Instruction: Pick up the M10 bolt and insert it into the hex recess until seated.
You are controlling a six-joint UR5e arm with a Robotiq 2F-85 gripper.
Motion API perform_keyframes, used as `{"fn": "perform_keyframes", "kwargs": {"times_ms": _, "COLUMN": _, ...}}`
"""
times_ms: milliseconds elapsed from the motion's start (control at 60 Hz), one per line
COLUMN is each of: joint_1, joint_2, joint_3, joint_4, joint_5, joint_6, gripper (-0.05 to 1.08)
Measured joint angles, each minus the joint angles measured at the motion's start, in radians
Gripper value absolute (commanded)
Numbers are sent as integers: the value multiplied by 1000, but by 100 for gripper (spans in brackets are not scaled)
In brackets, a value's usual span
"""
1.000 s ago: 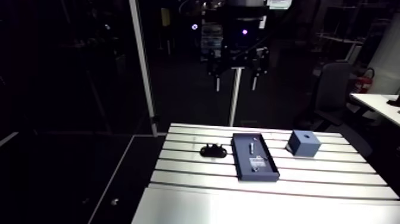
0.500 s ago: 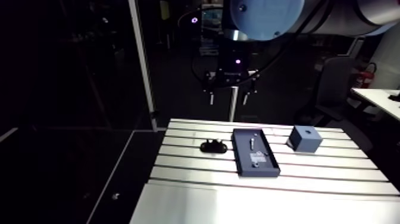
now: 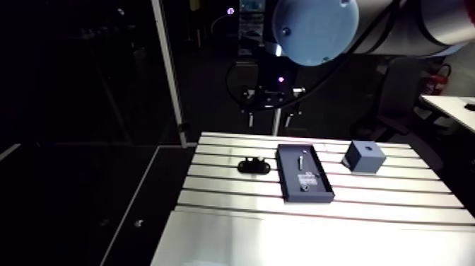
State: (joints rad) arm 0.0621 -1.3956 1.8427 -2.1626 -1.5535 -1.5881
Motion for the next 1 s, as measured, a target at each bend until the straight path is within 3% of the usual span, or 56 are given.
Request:
{"fn": "perform_keyframes", "kwargs": {"times_ms": 367, "joint_1": 1, "joint_2": 46, "joint_3": 27, "joint_4": -77, "joint_5": 6, "joint_6": 4, "gripper": 34}}
{"fn": "perform_keyframes", "kwargs": {"times_ms": 1000, "joint_1": 5, "joint_2": 115, "joint_3": 63, "joint_4": -165, "joint_5": 0, "joint_6": 5, "gripper": 41}}
